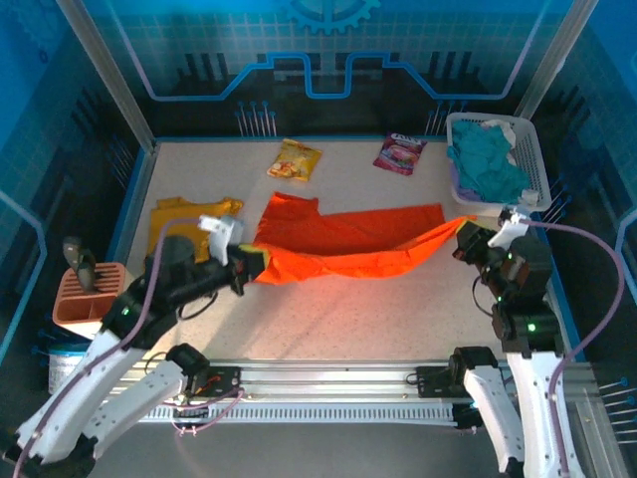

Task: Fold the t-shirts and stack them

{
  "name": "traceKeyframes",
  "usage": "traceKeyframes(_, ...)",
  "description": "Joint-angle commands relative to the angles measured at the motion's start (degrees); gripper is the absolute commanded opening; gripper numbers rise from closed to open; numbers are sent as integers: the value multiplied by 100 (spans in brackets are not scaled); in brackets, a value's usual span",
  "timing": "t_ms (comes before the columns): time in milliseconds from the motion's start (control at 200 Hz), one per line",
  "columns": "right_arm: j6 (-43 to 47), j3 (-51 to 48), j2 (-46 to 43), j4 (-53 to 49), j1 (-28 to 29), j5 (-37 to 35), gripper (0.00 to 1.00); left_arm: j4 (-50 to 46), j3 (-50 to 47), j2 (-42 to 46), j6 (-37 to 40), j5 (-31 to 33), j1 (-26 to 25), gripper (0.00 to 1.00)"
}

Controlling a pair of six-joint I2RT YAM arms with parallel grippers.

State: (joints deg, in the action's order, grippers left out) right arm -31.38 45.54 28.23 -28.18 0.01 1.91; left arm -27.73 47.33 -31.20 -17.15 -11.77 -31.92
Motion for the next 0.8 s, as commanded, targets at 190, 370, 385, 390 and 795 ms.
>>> traceKeyframes(190, 422, 858, -1187, -1641, 299, -203, 0, -729, 412, 1295, -400, -671, -99, 0)
traceKeyframes(370, 678, 1786, -1739, -1612, 291, -395, 0, -583, 1345, 1014, -383, -1040, -102, 0)
traceKeyframes(385, 716, 1883, -1748, -1611, 296, -421, 0, -570, 1431, 983, -373, -1066, -99, 0)
traceKeyframes(390, 723, 1921, -1745, -1611, 292, -425, 0, -564, 1451, 961, -371, -1082, -101, 0)
traceKeyframes(795, 649, 3315, -1346, -1563, 223, -1015, 0, -718, 3400, -210, -12, -403, -68, 0)
